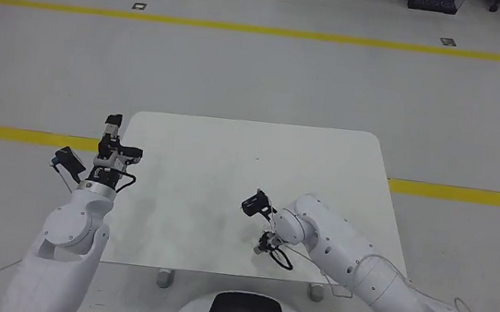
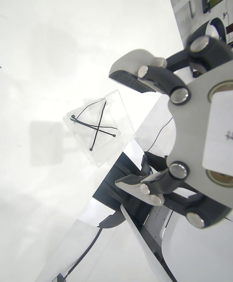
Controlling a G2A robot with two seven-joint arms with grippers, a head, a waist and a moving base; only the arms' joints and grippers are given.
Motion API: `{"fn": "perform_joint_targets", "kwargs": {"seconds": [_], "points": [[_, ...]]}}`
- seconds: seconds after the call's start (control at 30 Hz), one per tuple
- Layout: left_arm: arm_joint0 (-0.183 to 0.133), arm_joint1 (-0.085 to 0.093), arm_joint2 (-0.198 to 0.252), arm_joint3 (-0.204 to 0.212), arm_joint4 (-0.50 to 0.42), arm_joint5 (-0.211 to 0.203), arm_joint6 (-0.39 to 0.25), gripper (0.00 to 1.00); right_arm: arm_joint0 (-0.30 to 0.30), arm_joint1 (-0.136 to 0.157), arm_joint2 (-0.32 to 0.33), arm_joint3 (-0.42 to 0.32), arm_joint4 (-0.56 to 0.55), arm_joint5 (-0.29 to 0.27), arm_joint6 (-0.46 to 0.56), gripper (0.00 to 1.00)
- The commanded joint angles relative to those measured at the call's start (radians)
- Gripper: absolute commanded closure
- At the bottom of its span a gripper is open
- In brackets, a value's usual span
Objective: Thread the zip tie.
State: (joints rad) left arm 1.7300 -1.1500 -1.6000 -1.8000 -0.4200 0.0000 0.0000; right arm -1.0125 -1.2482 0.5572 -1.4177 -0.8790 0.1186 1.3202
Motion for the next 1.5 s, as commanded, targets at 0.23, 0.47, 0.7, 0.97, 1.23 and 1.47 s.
{"fn": "perform_joint_targets", "kwargs": {"seconds": [0.23, 0.47, 0.7, 0.97, 1.23, 1.47], "points": [[0.000, 0.000, 0.000, 0.000, 0.000, 0.000, 0.000, 0.00, -0.013, 0.000, -0.003, 0.001, -0.028, 0.013, -0.022, 0.00], [0.000, 0.000, 0.000, 0.000, 0.000, 0.000, 0.000, 0.00, -0.015, -0.003, -0.005, -0.009, -0.046, 0.025, -0.009, 0.00], [0.000, 0.000, 0.000, 0.000, 0.000, 0.000, 0.000, 0.00, -0.027, -0.001, -0.003, -0.008, -0.054, 0.018, -0.040, 0.00], [0.000, 0.000, 0.000, 0.000, 0.000, 0.000, 0.000, 0.00, -0.049, 0.007, 0.025, -0.032, -0.064, -0.010, -0.032, 0.00], [0.000, 0.000, 0.000, 0.000, 0.000, 0.000, 0.000, 0.00, -0.092, 0.029, 0.082, -0.078, -0.083, -0.007, -0.031, 0.52], [0.000, 0.000, 0.000, 0.000, 0.000, 0.000, 0.000, 0.00, -0.117, 0.035, 0.102, -0.088, -0.090, -0.024, -0.036, 0.62]]}}
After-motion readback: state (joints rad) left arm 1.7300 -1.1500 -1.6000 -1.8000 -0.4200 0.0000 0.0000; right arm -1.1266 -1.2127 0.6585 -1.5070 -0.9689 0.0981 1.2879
